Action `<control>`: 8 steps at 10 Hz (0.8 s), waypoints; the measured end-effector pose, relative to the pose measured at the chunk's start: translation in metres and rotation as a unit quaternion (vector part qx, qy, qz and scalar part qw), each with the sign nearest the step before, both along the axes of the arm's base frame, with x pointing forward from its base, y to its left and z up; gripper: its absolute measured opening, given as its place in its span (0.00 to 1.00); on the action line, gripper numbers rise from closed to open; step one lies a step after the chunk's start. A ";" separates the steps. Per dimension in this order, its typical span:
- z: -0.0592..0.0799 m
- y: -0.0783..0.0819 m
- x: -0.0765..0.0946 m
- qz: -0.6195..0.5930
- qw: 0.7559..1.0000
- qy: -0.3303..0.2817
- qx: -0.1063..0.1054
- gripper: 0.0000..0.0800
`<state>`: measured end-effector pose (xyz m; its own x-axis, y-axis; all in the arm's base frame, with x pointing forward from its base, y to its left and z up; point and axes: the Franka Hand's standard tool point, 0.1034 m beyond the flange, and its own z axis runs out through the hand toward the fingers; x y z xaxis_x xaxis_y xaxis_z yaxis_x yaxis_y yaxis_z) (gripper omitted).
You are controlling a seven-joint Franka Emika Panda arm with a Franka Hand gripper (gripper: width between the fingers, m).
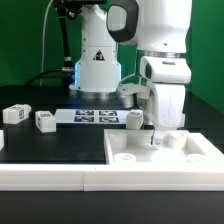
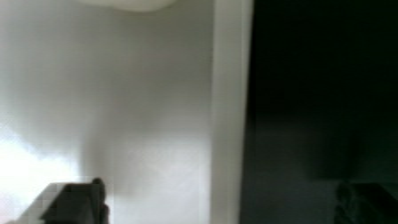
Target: Assemble one leg
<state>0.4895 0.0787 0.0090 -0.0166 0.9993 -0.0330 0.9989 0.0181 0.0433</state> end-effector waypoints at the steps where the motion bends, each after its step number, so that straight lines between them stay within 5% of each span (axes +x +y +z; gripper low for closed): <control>1: 0.000 0.000 0.000 0.000 1.000 0.000 0.000 0.81; 7: 0.054 0.024 -0.026 -0.035 0.999 -0.024 -0.003 0.81; 8: 0.053 0.024 -0.027 -0.037 0.999 -0.024 -0.003 0.81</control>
Offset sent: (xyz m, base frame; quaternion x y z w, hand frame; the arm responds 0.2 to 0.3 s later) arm -0.0271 0.0082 0.0464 -0.0123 -0.0363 0.0247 0.9990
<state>0.4629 0.1025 0.0618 0.0587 0.9976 -0.0378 0.9944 -0.0551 0.0904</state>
